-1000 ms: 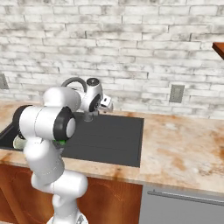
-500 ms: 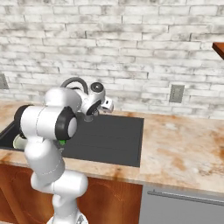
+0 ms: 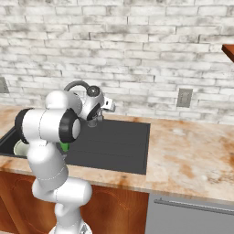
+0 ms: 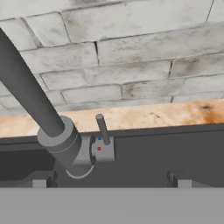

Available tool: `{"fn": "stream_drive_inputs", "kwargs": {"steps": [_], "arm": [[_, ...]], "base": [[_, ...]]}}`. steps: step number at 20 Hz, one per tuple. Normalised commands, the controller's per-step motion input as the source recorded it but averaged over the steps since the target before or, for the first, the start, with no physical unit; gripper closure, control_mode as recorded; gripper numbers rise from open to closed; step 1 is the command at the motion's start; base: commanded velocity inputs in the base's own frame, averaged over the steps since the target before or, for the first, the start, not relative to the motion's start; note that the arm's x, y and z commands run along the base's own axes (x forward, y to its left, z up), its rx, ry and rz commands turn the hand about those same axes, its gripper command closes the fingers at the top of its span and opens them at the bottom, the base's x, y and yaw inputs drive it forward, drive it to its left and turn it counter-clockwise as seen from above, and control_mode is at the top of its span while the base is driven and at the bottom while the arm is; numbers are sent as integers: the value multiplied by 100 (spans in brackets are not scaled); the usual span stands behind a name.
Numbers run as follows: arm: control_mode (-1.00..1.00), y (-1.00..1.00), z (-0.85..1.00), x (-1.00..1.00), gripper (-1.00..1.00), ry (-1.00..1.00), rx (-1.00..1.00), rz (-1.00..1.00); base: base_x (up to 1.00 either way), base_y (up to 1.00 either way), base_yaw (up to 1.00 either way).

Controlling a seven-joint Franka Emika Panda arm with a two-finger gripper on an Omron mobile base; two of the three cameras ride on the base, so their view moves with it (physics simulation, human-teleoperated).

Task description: Pick the cup and bowl and place them in the sink. Then turn on the water.

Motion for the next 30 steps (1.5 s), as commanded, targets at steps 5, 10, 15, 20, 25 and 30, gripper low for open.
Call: {"fn": "stream_drive_inputs", "kwargs": {"steps": [5, 10, 15, 20, 25, 30], "arm": [[-100, 0, -1, 24, -100, -2, -7, 0], [-100, 0, 0, 38, -100, 0, -1, 0], [-100, 0, -13, 66, -100, 0, 0, 0], [-100, 0, -39, 22, -100, 0, 0, 0], [-100, 0, -42, 0, -100, 0, 0, 0], [-100, 0, -40, -36, -100, 1, 0, -4]], "base": [[0, 0, 0], [0, 0, 0], [0, 0, 0], [0, 0, 0], [0, 0, 0], [0, 0, 0]]}}
